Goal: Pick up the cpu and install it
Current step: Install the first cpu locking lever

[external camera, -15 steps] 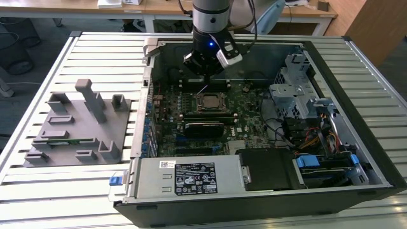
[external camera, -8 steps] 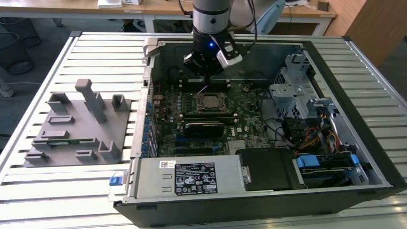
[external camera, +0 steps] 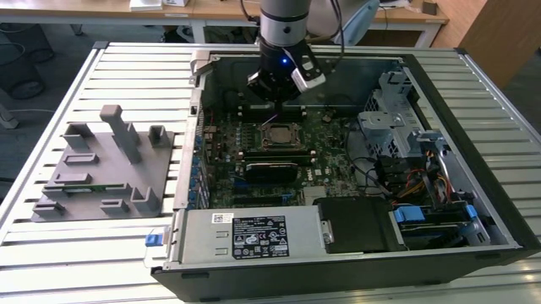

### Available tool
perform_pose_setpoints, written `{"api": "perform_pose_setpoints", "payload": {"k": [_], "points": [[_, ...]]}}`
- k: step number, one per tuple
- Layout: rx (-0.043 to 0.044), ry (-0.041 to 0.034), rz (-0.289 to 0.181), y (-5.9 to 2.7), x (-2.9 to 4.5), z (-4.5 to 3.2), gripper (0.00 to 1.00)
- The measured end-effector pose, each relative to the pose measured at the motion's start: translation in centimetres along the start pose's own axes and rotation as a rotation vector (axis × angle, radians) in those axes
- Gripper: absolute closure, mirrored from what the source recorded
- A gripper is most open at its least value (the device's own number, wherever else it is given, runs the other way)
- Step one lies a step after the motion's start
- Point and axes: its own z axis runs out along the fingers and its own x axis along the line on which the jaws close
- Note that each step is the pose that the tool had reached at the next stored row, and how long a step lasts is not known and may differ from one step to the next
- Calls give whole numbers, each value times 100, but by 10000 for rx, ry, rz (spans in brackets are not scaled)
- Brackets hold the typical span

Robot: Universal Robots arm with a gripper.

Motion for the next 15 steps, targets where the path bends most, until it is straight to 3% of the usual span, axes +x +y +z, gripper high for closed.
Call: {"api": "perform_pose_setpoints", "payload": {"k": [15], "points": [[2, 3, -21, 0, -88, 122, 89]]}}
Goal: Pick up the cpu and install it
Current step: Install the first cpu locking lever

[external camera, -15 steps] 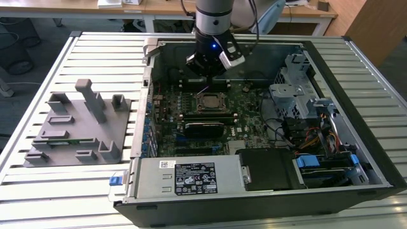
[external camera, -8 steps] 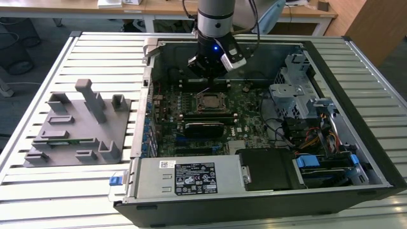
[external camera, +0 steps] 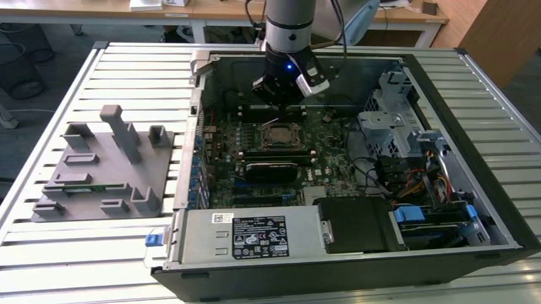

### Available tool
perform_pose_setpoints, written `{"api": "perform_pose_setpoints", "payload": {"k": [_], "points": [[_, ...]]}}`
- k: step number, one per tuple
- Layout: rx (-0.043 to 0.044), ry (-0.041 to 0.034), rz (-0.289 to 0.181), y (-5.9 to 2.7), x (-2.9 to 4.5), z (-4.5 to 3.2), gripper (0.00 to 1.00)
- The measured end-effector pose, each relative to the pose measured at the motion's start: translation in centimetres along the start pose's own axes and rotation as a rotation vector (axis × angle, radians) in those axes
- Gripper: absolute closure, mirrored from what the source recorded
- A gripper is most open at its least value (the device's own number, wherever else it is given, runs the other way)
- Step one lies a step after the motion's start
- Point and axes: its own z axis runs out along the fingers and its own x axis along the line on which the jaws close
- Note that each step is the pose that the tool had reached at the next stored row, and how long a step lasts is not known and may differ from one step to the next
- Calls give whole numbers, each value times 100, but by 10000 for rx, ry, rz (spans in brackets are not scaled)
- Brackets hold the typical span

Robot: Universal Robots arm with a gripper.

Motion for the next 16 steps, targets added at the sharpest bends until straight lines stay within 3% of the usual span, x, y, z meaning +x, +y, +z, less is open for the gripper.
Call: {"api": "perform_pose_setpoints", "payload": {"k": [16], "points": [[-1, 8, -15, 6, -97, 92, 89]]}}
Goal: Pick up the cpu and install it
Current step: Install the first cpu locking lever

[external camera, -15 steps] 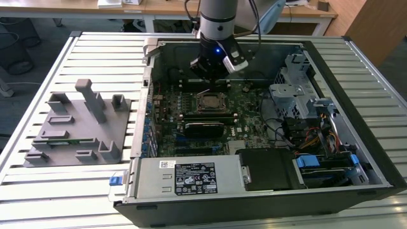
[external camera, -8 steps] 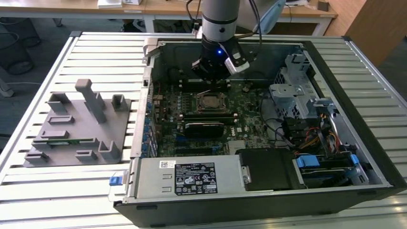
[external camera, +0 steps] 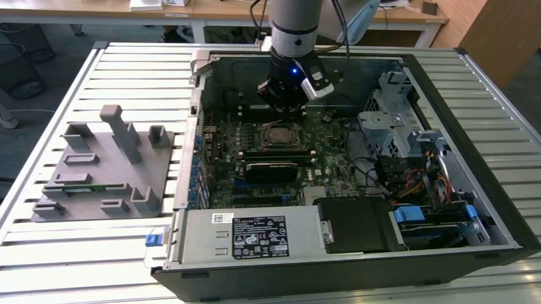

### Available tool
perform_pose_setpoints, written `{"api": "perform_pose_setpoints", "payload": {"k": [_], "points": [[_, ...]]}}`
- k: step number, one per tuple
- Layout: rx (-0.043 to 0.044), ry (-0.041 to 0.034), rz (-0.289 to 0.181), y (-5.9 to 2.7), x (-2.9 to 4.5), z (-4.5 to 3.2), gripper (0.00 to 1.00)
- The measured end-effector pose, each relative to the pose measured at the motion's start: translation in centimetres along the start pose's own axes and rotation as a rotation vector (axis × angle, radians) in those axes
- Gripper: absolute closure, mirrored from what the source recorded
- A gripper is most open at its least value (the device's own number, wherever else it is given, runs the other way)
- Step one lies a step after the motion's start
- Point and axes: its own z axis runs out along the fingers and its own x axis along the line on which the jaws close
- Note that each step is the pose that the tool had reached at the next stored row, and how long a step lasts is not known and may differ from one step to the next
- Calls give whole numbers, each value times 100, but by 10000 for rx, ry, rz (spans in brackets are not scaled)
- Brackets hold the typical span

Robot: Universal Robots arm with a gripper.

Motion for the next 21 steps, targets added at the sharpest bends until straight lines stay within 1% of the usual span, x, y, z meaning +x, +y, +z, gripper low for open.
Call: {"api": "perform_pose_setpoints", "payload": {"k": [14, 21], "points": [[-2, 6, -12, -3, -21, 94, 89], [-2, 8, -14, -3, -24, 85, 89]]}}
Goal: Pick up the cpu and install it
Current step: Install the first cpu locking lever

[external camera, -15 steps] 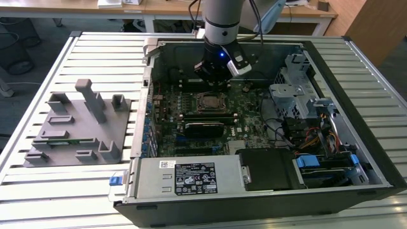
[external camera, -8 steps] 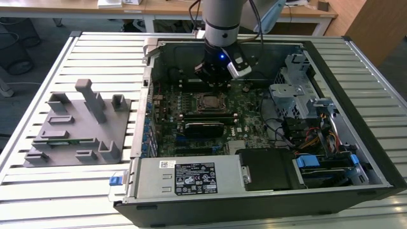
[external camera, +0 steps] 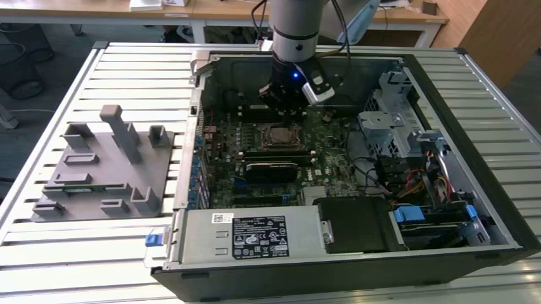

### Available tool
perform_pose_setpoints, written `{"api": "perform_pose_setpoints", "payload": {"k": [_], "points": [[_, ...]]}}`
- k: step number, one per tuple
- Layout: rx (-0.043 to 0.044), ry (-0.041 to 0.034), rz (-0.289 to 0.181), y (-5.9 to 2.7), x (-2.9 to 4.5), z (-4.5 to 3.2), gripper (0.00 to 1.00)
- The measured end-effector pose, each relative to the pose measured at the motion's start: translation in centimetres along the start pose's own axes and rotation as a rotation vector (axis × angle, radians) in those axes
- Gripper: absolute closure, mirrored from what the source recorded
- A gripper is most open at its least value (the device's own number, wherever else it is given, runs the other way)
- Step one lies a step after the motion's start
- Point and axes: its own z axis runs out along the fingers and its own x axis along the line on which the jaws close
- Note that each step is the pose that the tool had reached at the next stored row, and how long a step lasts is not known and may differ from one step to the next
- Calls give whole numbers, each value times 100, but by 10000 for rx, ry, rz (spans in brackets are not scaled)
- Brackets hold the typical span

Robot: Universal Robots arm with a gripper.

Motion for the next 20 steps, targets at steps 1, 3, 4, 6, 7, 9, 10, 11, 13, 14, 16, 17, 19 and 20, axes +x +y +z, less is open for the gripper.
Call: {"api": "perform_pose_setpoints", "payload": {"k": [1, 3, 4, 6, 7, 9, 10, 11, 13, 14, 16, 17, 19, 20], "points": [[-1, -1, 0, 0, 0, -2, 89], [-3, -2, 0, 0, 0, -2, 89], [7, -1, -1, 0, 0, -2, 89], [44, 2, -2, 0, 0, 3, 89], [62, 3, -2, 0, 0, 8, 89], [91, 10, -2, -1, 1, 24, 89], [105, 15, -3, -2, 1, 31, 89], [113, 18, -3, -3, 1, 36, 89], [112, 17, -2, -3, 1, 41, 89], [89, 3, -2, 1, -1, 48, 89], [101, 11, -2, 0, 0, 44, 89], [107, 16, -2, -2, 0, 35, 89], [103, 17, -2, 0, 0, 17, 89], [104, 17, -2, 0, 0, 11, 89]]}}
